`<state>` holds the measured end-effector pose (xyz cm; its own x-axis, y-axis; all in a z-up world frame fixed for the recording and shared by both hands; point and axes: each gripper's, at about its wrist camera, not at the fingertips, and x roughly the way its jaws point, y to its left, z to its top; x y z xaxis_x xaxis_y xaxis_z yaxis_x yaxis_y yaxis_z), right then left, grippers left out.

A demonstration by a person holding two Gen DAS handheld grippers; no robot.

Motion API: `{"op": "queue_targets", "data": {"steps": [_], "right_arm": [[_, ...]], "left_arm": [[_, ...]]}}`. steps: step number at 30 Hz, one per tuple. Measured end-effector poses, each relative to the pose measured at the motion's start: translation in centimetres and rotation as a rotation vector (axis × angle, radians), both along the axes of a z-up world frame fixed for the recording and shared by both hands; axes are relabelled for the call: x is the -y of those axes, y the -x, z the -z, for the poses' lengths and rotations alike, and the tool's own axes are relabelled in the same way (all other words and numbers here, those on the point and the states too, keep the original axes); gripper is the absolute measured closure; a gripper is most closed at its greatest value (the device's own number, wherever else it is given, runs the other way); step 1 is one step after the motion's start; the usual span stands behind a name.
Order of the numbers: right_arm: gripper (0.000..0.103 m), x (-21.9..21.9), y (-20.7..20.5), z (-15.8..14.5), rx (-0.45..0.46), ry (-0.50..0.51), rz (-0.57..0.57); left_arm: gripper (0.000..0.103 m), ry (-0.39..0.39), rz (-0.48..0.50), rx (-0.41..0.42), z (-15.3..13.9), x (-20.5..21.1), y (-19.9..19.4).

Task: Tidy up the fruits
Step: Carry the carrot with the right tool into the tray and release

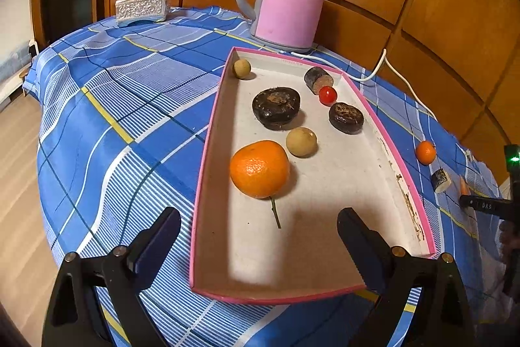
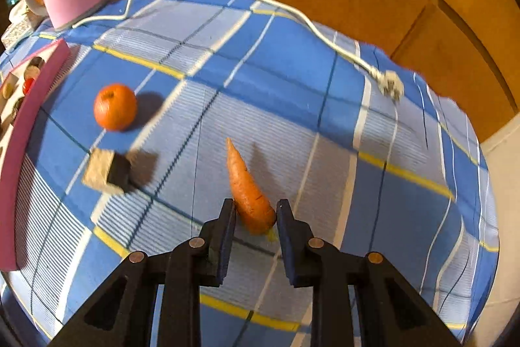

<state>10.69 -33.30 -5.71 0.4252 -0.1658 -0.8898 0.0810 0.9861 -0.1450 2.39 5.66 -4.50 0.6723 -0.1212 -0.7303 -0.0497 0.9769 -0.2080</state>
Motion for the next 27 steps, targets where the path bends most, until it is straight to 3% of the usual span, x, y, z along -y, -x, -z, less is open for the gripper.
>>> {"op": "queue_targets", "data": {"steps": [3, 11, 17, 27], "right_arm": [[0.078, -0.2, 0.6, -0.1, 0.014, 0.001, 0.032], [0.078, -0.6, 4.4, -2.5, 0.161, -0.189, 0.121], [0.078, -4.3, 6.0, -4.1, 0.213, -0.289, 0.017], [0.078, -11.3, 6.1, -4.3, 0.19, -0.364, -0.169]], "left_arm": [[0.005, 0.007, -0.001, -0.001, -0.1, -0.2, 0.2], [0.005, 0.017, -0.002, 0.013, -0.3, -0.3, 0.4], [0.005, 0.02, -0.001, 0.015, -0.5, -0.3, 0.6], [0.005, 0.024, -0.01, 0.017, -0.5, -0.4, 0.6]]}}
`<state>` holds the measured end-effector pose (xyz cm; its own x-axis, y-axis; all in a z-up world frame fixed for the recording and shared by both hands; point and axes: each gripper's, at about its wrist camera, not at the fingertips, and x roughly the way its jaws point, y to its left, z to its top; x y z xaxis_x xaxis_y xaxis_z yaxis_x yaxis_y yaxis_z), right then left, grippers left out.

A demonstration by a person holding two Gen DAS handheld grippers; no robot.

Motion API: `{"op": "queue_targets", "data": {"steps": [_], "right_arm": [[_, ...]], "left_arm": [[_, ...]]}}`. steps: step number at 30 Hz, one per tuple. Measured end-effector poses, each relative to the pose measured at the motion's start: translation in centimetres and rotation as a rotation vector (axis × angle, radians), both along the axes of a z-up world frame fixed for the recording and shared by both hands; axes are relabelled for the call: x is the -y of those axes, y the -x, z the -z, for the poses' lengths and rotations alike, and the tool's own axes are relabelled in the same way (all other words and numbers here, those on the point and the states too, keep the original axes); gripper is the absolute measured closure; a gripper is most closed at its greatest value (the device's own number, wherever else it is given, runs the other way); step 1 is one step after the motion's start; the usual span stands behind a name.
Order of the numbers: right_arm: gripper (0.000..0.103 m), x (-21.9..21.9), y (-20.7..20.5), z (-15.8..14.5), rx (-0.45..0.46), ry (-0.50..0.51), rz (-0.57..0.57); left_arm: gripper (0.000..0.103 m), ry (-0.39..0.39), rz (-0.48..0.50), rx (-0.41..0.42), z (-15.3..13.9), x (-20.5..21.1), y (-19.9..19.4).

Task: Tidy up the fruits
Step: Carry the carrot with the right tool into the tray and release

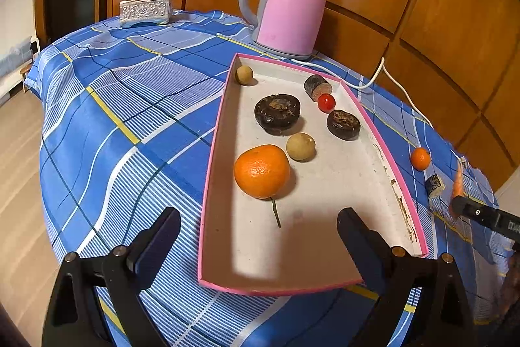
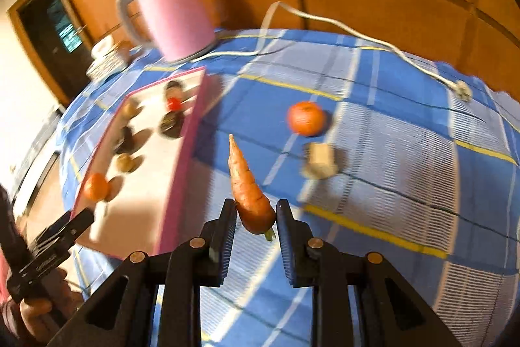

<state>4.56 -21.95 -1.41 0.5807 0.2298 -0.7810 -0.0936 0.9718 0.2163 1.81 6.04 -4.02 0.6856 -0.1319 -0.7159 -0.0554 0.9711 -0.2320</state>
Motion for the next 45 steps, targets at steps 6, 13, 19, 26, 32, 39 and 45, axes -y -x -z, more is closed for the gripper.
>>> {"op": "queue_targets", "data": {"steps": [6, 13, 19, 26, 32, 39, 45], "right_arm": [[0.078, -3.6, -0.1, -0.2, -0.002, -0.01, -0.106], [0.078, -7.7, -1.1, -0.8, 0.005, 0.01, -0.218], [0.078, -10.2, -2.2, -0.7, 0.003, 0.052, -0.269], [0.078, -12.1, -4.8, -0.1, -0.007, 0.107, -0.272], [0.077, -12.5, -7.0, 1.1, -0.01, 0.123, -0.24], [0.077, -11.0, -6.6, 1.1, 0.007, 0.105, -0.194], [0.076, -7.5, -3.6, -0.6, 0.084, 0.101, -0.117]], "left_arm": [[0.005, 0.001, -0.002, 0.002, 0.0, -0.1, 0.0], [0.005, 0.003, -0.007, -0.003, 0.1, -0.2, 0.0], [0.005, 0.004, -0.01, -0.005, 0.2, -0.3, -0.2], [0.005, 0.007, -0.019, -0.015, 0.5, -0.6, -0.4], [0.005, 0.004, -0.025, -0.024, 0.8, -0.8, -0.6], [0.005, -0.003, -0.022, -0.02, 0.8, -0.7, -0.6], [0.005, -0.002, -0.018, -0.014, 0.5, -0.6, -0.5]]}}
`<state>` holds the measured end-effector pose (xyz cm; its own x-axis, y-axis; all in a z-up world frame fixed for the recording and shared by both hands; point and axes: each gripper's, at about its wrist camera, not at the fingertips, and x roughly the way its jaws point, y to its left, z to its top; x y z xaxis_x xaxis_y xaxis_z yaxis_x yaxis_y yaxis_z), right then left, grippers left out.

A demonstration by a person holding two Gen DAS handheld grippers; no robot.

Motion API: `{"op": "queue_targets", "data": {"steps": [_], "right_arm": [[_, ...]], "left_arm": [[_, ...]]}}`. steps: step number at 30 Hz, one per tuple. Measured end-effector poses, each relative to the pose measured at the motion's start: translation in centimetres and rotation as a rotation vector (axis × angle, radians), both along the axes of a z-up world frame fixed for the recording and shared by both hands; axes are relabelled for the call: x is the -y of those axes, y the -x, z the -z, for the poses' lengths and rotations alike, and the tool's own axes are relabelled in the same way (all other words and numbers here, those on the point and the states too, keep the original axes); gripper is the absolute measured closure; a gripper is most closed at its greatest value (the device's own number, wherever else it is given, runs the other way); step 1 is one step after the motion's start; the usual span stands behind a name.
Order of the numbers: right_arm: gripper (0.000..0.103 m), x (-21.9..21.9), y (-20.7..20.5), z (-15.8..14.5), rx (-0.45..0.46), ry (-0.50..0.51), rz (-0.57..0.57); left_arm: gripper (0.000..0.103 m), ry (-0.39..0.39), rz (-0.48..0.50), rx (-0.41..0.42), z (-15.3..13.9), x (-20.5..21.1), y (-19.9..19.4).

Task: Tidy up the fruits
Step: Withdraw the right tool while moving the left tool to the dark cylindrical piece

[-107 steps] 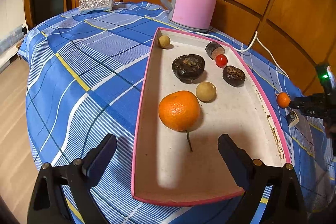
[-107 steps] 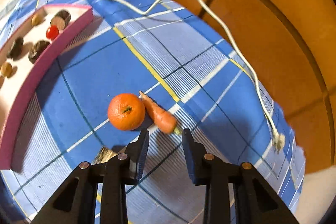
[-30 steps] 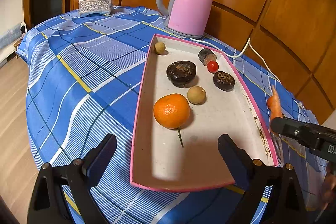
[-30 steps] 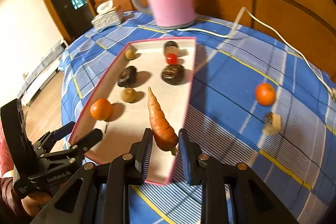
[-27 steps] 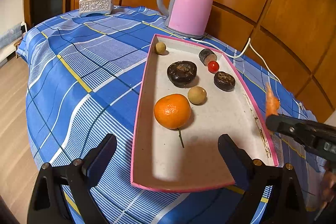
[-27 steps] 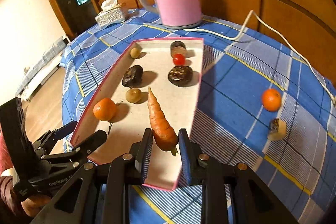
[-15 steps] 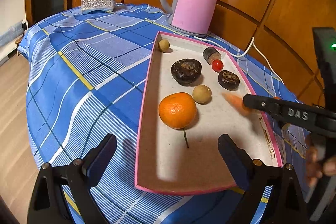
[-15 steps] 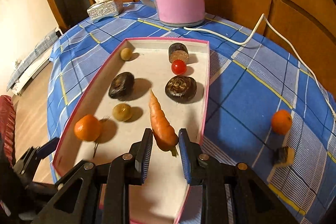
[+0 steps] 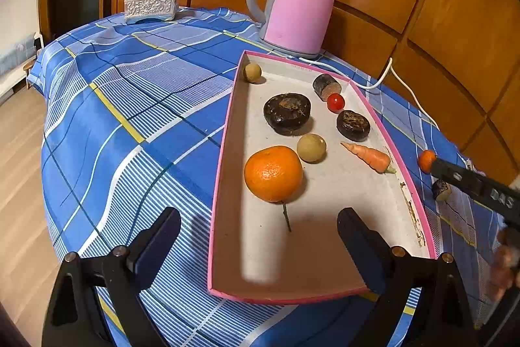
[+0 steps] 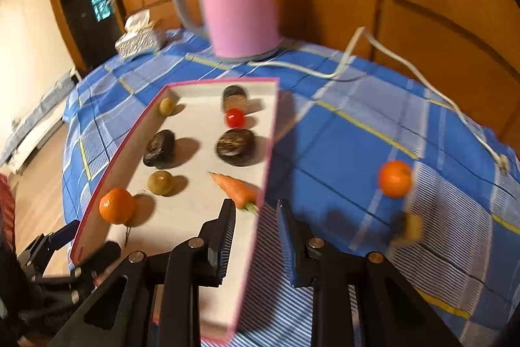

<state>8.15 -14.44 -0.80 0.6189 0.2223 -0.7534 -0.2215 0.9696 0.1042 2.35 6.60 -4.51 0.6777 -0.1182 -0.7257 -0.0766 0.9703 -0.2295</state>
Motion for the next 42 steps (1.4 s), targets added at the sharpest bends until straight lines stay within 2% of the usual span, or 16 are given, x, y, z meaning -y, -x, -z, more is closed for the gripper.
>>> {"op": "queue_targets", "data": {"steps": [6, 14, 18, 20, 23, 26, 31, 34, 37, 39, 42], "right_arm": [[0.075, 6.3, 2.5, 0.3, 0.012, 0.021, 0.194], [0.072, 17.8, 6.4, 3.3, -0.043, 0.092, 0.695], [0.072, 21.9, 7.8, 5.0, -0.079, 0.11, 0.879], [0.072, 23.1, 8.3, 5.5, -0.08, 0.12, 0.933], [0.067, 24.0, 8.7, 6.0, -0.069, 0.133, 0.984], [0.066, 24.3, 8.7, 6.3, -0.048, 0.141, 0.999], [0.065, 24.3, 8.8, 6.6, -0.03, 0.144, 1.001], [0.065, 24.3, 8.9, 6.6, -0.024, 0.136, 1.002], [0.065, 24.4, 9.1, 6.6, -0.019, 0.128, 1.002], [0.065, 24.4, 9.1, 6.7, -0.016, 0.126, 1.003], [0.065, 24.4, 9.2, 6.7, -0.013, 0.123, 1.003]], "left_arm": [[0.005, -0.004, 0.009, 0.01, -0.3, 0.3, 0.2], [0.005, -0.012, 0.026, 0.036, -1.2, 0.7, 0.4], [0.005, -0.02, 0.047, 0.053, -2.0, 1.2, 0.3], [0.005, -0.026, 0.063, 0.059, -2.4, 1.7, 0.2], [0.005, -0.032, 0.101, 0.07, -3.2, 2.6, -0.1], [0.005, -0.029, 0.156, 0.083, -4.2, 3.8, -0.6], [0.007, 0.009, 0.343, 0.089, -5.8, 8.3, -2.4], [0.008, 0.007, 0.452, 0.081, -6.3, 11.7, -3.4], [0.016, 0.03, 0.584, 0.026, -6.0, 15.9, -4.9], [0.026, 0.044, 0.628, -0.012, -5.4, 18.2, -5.8], [0.026, 0.057, 0.651, -0.057, -4.4, 20.9, -6.9]]}}
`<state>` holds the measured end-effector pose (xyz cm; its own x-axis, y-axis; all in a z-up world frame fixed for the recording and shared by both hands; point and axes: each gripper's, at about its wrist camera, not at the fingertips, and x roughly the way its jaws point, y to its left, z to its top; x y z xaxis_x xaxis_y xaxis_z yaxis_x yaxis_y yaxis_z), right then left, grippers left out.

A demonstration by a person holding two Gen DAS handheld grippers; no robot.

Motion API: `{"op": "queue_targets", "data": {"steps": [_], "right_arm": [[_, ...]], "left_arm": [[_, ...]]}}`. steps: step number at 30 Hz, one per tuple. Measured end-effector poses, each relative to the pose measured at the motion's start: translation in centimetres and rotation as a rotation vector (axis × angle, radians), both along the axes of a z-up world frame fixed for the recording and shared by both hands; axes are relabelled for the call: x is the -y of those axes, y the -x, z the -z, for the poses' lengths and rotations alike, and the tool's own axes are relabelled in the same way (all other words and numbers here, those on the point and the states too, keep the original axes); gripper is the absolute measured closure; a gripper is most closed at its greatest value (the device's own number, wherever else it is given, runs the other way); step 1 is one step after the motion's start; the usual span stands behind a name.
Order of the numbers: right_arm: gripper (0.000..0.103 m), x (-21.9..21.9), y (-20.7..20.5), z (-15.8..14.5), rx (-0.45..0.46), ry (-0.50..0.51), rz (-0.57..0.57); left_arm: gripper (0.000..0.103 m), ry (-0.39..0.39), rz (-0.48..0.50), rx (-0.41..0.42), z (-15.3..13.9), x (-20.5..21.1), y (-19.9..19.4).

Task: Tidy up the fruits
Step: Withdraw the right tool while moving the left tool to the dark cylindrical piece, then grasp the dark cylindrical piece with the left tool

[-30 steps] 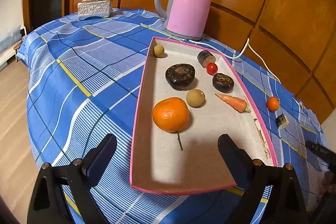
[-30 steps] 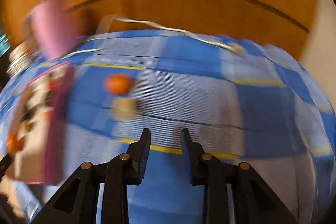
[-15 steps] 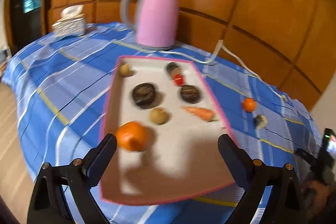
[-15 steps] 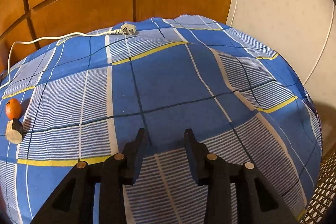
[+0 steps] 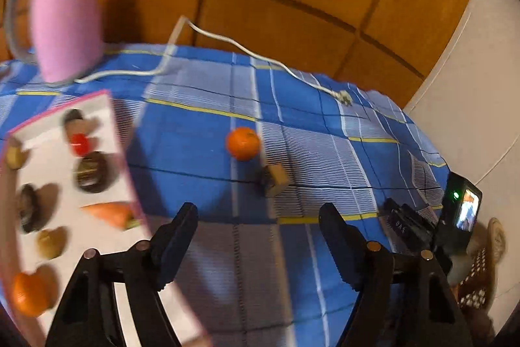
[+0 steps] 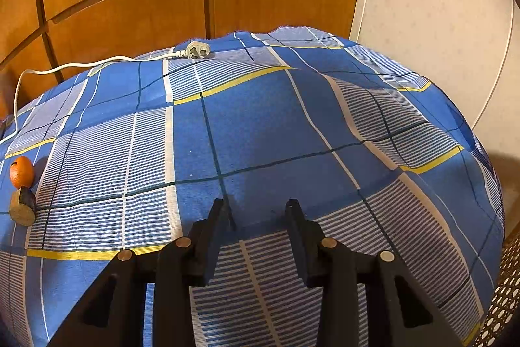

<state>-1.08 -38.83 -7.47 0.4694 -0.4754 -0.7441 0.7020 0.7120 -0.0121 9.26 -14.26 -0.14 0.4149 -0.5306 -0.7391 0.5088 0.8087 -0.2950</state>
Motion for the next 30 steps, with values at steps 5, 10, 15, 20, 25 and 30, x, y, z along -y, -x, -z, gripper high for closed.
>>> {"op": "queue_targets", "data": {"steps": [5, 10, 15, 20, 25, 30], "right_arm": [[0.065, 0.0, 0.1, 0.0, 0.006, 0.0, -0.002], [0.064, 0.0, 0.1, 0.0, 0.007, 0.002, -0.001], [0.064, 0.0, 0.0, 0.0, 0.006, 0.004, -0.001], [0.064, -0.1, 0.0, 0.0, 0.005, 0.006, -0.002], [0.064, -0.1, 0.0, 0.0, 0.002, 0.009, -0.002], [0.064, -0.1, 0.0, 0.0, 0.002, 0.01, -0.002]], "left_arm": [[0.029, -0.024, -0.012, -0.071, 2.1, 3.4, -2.1], [0.034, -0.06, -0.042, -0.116, 3.7, 5.5, -3.8], [0.047, -0.155, -0.073, -0.104, 5.5, 7.2, -4.9], [0.065, -0.138, -0.049, -0.072, 5.5, 6.7, -4.3], [0.065, -0.104, -0.064, -0.089, 5.2, 4.6, -3.2], [0.065, -0.089, -0.121, -0.057, 3.9, 1.7, -1.5]]}}
